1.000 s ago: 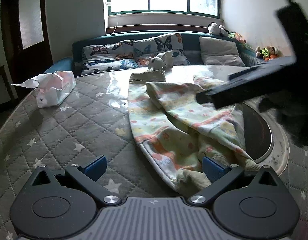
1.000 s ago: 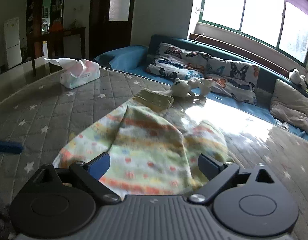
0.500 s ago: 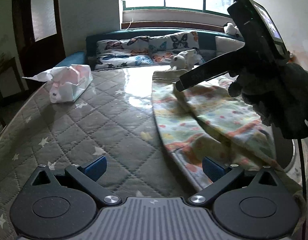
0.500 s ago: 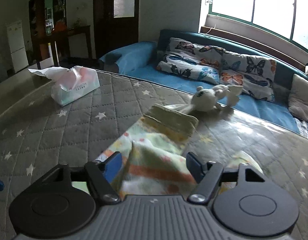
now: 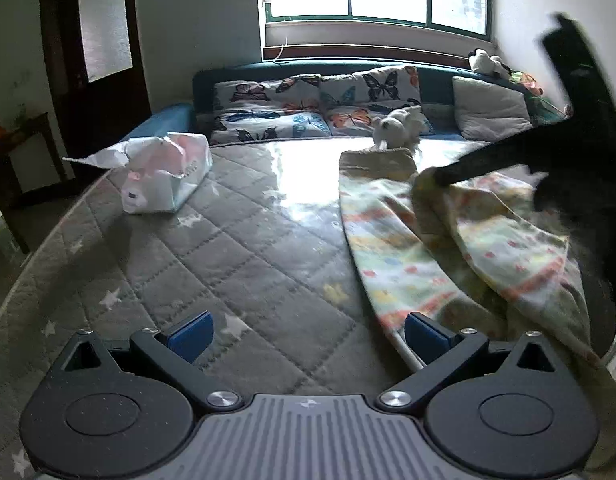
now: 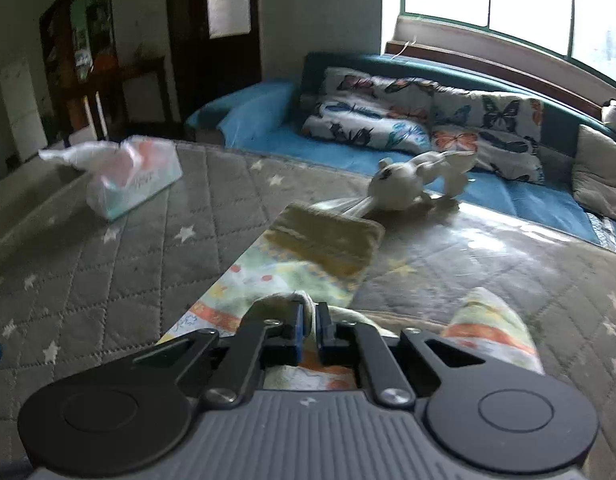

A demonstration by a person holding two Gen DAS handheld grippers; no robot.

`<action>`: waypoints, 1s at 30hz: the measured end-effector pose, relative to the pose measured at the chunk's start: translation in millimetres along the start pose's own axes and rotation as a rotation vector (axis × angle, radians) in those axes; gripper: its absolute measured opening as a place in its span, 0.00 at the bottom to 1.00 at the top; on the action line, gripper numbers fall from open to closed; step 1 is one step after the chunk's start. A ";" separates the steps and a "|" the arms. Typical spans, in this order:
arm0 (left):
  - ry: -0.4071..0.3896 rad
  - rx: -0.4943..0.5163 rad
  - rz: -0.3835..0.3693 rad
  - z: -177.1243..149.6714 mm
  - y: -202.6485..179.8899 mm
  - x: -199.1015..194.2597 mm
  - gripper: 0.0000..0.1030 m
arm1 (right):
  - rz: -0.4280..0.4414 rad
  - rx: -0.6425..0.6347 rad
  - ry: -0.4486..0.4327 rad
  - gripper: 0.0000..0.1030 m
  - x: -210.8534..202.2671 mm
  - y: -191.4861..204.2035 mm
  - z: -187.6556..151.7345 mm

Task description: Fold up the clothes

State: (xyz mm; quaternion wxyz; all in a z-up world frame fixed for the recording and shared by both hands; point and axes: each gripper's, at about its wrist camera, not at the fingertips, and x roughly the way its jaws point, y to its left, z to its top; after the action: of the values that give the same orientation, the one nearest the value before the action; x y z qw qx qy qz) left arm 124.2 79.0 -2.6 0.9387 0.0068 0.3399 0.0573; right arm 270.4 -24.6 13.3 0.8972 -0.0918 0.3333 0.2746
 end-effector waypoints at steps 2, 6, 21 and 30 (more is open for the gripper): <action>-0.010 0.000 0.009 5.1 0.1 2.9 1.00 | -0.020 0.005 -0.025 0.02 -15.0 -7.2 -2.8; -0.009 0.000 0.002 16.5 -2.9 16.2 0.98 | -0.060 0.037 -0.075 0.01 -51.5 -26.7 -12.6; 0.064 -0.006 -0.048 34.3 -13.7 63.6 0.53 | 0.006 0.007 -0.028 0.18 -65.0 -28.2 -29.7; 0.079 -0.004 -0.059 30.5 -12.6 68.9 0.54 | 0.089 -0.004 -0.003 0.32 -1.8 11.7 -1.1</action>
State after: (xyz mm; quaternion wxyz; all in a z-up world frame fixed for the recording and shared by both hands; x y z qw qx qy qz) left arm 197.5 75.0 -23.7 0.9257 -0.0074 0.3768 0.0306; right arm 262.2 -16.0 13.8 0.8844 -0.0780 0.3352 0.3152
